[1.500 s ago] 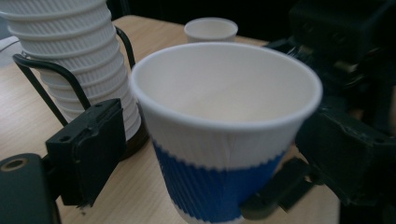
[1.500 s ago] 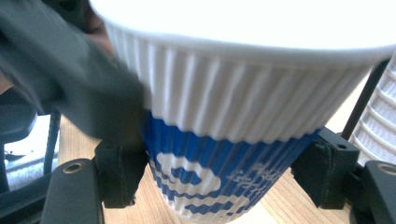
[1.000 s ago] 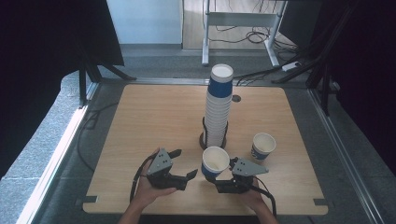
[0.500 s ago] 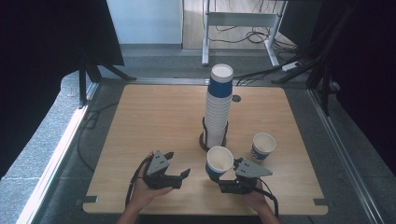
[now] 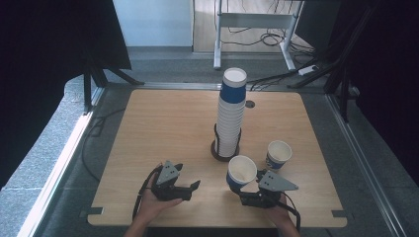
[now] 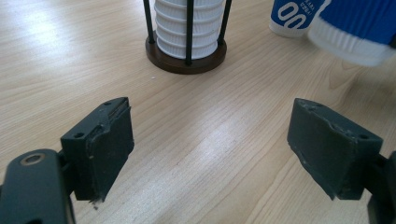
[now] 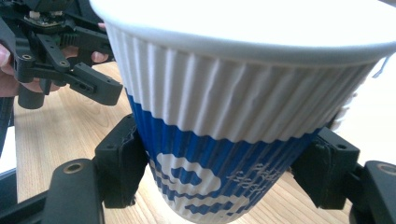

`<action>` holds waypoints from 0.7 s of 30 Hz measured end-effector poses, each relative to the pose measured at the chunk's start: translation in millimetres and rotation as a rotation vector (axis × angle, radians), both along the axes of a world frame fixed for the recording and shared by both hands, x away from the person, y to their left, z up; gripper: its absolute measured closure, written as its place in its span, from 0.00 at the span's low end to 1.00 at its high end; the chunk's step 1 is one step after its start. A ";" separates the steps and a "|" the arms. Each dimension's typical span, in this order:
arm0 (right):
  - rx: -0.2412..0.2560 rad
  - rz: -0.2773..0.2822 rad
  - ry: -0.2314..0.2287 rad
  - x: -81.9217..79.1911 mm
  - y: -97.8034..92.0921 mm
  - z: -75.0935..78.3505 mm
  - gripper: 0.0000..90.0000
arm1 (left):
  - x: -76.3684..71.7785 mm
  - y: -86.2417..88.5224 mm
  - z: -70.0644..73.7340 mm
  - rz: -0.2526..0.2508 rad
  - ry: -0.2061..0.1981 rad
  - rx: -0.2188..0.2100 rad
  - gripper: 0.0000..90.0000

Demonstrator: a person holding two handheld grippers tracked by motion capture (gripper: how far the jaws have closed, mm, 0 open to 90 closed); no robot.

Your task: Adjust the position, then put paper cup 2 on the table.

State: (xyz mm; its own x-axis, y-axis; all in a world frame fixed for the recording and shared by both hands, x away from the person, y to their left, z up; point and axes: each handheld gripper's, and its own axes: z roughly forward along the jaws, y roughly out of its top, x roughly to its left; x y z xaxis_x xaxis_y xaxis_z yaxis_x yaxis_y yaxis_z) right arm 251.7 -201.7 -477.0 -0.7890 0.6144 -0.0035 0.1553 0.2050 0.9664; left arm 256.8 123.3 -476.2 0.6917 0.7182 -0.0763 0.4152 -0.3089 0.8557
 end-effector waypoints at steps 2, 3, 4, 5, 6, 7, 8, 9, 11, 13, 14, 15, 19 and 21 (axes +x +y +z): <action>0.006 -0.016 -0.002 -2.6 -7.6 1.3 0.29 | -0.6 1.1 0.4 0.004 -0.002 -0.002 0.16; 0.007 -0.023 -0.002 -3.4 -10.2 1.6 0.29 | -0.6 1.7 0.5 0.003 -0.001 -0.004 0.16; 0.011 -0.032 -0.001 -4.5 -13.8 1.8 0.29 | -0.5 2.0 0.6 0.004 0.000 -0.004 0.16; 0.013 -0.040 0.001 -5.6 -17.3 1.9 0.29 | -0.4 2.3 0.7 0.003 0.001 -0.004 0.16; 0.012 -0.049 0.001 -6.9 -21.0 1.8 0.29 | -0.2 2.4 0.6 0.004 0.002 -0.004 0.16; 0.014 -0.055 0.001 -7.8 -23.7 1.6 0.29 | 0.0 2.6 0.3 0.005 0.003 -0.004 0.16; 0.018 -0.065 0.004 -9.4 -28.1 1.0 0.29 | 0.1 2.6 0.0 0.005 0.004 -0.005 0.16; 0.018 -0.071 0.007 -10.3 -30.6 0.5 0.29 | 0.1 2.6 -0.4 0.005 0.006 -0.003 0.16; 0.015 -0.088 0.012 -12.6 -37.2 -1.8 0.29 | 0.1 2.3 -1.2 0.004 0.009 0.000 0.16; 0.012 -0.099 0.020 -14.1 -42.4 -3.9 0.29 | -0.4 2.1 -1.5 0.004 0.009 0.004 0.16; 0.009 -0.103 0.021 -14.6 -44.4 -4.8 0.29 | -0.8 2.2 -1.3 0.004 0.009 0.006 0.16; 0.004 -0.110 0.026 -15.1 -46.5 -6.2 0.29 | -1.2 2.6 -1.1 0.003 0.008 0.005 0.16; -0.046 -0.148 0.058 -11.8 -51.5 -12.1 0.29 | -0.5 4.3 -1.3 0.003 0.013 -0.003 0.16; -0.061 -0.158 0.073 -7.9 -52.5 -15.3 0.29 | 0.1 4.4 -1.9 0.003 0.015 -0.004 0.16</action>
State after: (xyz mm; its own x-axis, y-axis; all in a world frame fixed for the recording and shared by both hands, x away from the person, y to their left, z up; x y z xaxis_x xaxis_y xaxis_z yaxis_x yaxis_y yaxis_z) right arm 243.9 -254.2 -492.2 -0.6821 0.7312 0.0093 0.2597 0.2304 0.9378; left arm 256.9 127.7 -478.1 0.6883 0.7199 -0.0893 0.4289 -0.3046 0.8504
